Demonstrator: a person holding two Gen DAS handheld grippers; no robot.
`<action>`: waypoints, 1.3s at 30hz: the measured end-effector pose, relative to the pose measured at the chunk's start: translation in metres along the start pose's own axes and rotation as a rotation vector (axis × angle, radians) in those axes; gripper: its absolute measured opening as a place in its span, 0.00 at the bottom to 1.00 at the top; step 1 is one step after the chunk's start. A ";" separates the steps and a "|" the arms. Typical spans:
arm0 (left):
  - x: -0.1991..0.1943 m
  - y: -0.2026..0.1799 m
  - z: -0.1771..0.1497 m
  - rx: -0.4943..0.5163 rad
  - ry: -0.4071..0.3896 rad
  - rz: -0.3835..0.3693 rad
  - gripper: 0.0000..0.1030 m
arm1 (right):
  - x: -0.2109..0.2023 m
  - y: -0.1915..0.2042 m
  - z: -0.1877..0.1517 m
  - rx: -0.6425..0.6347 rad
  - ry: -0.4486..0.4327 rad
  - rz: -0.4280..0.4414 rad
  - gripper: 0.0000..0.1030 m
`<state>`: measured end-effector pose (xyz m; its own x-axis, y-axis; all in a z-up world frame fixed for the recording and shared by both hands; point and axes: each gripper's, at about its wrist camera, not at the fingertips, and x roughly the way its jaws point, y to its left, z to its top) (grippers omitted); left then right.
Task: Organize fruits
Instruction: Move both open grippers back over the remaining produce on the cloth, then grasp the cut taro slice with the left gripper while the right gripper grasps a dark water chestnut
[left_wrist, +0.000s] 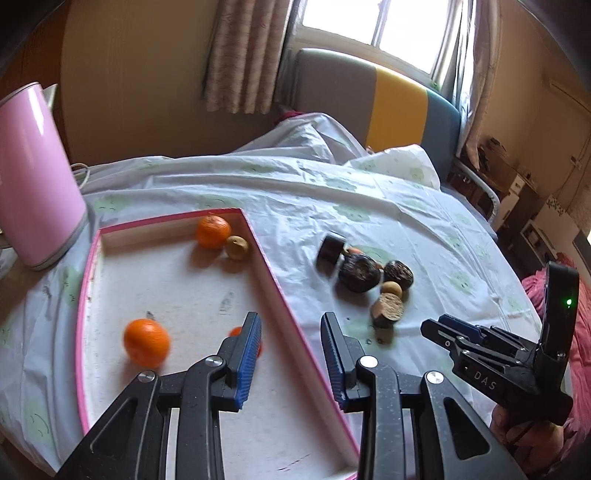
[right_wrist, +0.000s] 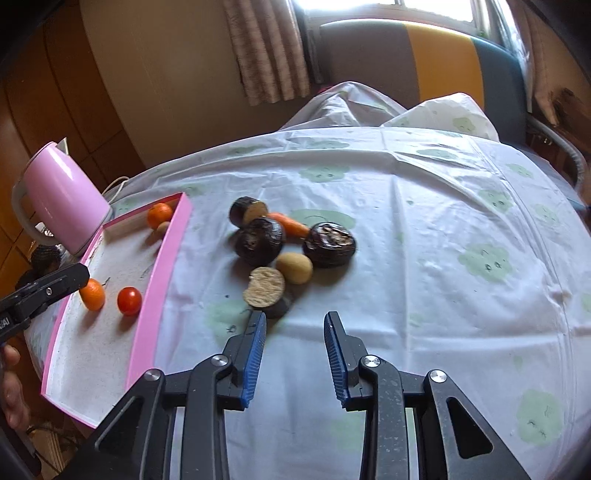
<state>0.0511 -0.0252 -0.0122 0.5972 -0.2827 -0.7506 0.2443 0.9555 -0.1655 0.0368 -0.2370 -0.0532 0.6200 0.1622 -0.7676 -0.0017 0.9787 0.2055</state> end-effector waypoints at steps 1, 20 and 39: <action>0.003 -0.005 -0.001 0.004 0.011 -0.008 0.33 | 0.000 -0.003 0.000 0.006 0.000 -0.006 0.32; 0.067 -0.078 0.003 0.103 0.125 -0.110 0.33 | -0.001 -0.038 0.001 0.066 0.010 -0.069 0.32; 0.105 -0.087 -0.002 0.071 0.157 -0.103 0.31 | 0.013 -0.055 0.006 0.095 0.028 -0.055 0.32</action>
<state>0.0914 -0.1381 -0.0778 0.4410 -0.3569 -0.8235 0.3546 0.9122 -0.2055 0.0494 -0.2897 -0.0708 0.5946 0.1131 -0.7960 0.1070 0.9701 0.2178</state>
